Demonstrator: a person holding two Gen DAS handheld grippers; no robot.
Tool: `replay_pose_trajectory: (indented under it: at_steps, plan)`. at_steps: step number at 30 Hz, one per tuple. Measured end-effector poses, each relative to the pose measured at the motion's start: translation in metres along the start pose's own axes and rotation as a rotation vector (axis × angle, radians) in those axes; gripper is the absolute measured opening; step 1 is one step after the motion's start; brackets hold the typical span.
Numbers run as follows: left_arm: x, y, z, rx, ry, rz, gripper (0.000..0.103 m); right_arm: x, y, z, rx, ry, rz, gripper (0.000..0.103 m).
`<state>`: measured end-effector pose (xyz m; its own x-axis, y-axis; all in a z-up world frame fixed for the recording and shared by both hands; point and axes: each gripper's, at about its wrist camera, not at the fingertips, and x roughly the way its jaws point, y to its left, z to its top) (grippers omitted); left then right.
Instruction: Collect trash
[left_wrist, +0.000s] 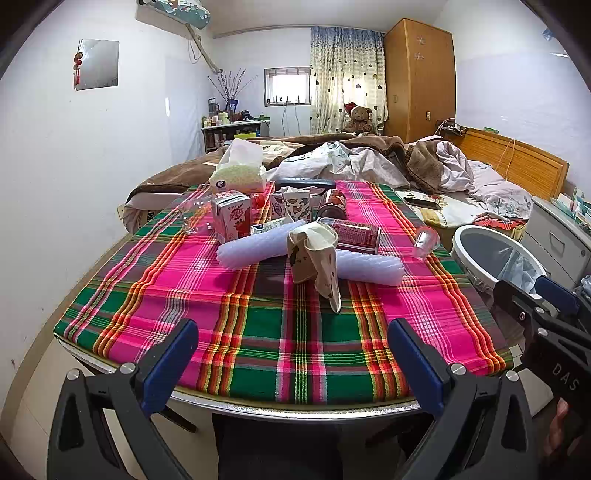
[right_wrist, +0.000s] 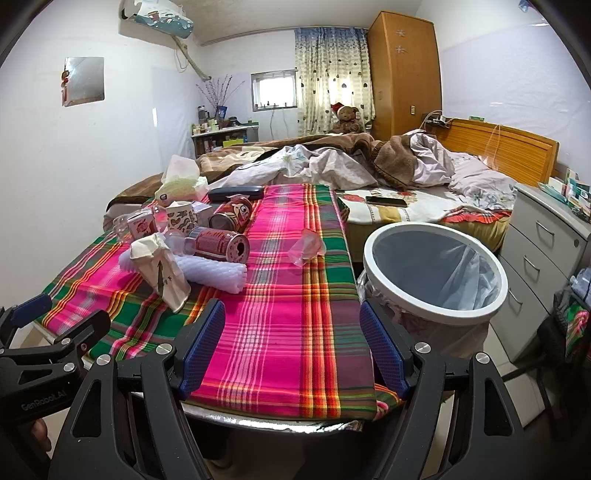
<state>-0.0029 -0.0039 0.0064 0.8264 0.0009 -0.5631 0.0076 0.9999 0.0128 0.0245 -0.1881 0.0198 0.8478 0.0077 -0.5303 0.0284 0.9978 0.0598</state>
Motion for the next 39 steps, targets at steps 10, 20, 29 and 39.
replay_pose_trajectory:
  at_steps: [10, 20, 29, 39]
  plan:
    - [-0.0003, -0.0003, -0.0004, 0.001, 0.001, -0.002, 0.103, 0.0, -0.0002, -0.0001, 0.0, 0.0, -0.005, 0.077]
    - [-0.0008, -0.0002, -0.0009, 0.0, -0.001, -0.001, 0.103, -0.0002, 0.001, -0.0004, -0.003, 0.0, -0.008, 0.077]
    - [-0.0013, 0.0, -0.0007, -0.001, 0.001, -0.001, 0.103, 0.0003, 0.0007, 0.0001, -0.003, 0.001, -0.009, 0.077]
    - [0.0004, 0.0002, 0.0007, 0.001, 0.004, -0.006, 0.103, 0.0014, 0.0, 0.0001, -0.004, 0.003, -0.009, 0.077]
